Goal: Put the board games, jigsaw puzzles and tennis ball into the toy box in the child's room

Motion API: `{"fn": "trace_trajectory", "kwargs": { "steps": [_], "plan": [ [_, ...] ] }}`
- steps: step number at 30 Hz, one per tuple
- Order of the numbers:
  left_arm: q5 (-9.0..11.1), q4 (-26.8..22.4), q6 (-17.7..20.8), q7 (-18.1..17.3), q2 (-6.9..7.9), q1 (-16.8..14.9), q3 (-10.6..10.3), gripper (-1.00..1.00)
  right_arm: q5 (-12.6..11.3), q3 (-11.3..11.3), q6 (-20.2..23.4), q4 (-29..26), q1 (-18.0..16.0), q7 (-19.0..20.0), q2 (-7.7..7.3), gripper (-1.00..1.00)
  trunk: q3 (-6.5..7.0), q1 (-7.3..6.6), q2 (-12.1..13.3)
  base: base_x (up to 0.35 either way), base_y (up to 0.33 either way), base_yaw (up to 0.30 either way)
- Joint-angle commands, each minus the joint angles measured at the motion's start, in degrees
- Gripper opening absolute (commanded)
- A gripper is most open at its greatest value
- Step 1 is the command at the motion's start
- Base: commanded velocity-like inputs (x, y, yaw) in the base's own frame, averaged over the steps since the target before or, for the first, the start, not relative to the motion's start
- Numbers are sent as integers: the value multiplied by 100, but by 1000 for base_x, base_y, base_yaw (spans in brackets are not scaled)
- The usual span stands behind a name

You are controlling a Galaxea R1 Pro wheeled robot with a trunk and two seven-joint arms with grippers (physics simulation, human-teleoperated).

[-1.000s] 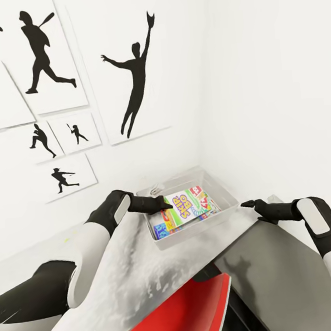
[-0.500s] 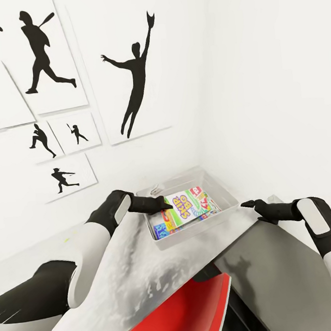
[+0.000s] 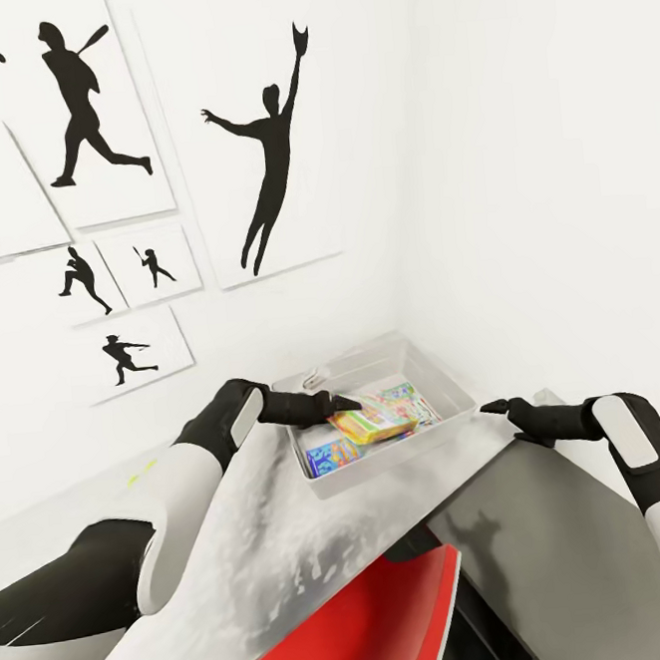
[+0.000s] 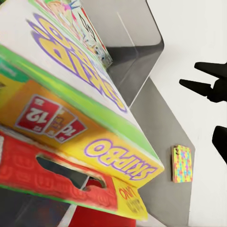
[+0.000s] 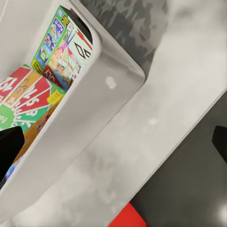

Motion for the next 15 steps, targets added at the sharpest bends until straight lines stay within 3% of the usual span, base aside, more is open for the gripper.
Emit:
{"fn": "trace_trajectory", "kwargs": {
  "steps": [1,15],
  "plan": [
    [60,-3,41,20,2,-5,-27,100,3,-10,27,-2,-5,3,1,100,-11,3,-12,0,0,0],
    [-96,-36,50,91,35,-5,-128,100,11,-19,27,-2,116,5,-1,100,-11,3,-12,0,0,0]
  ]
}}
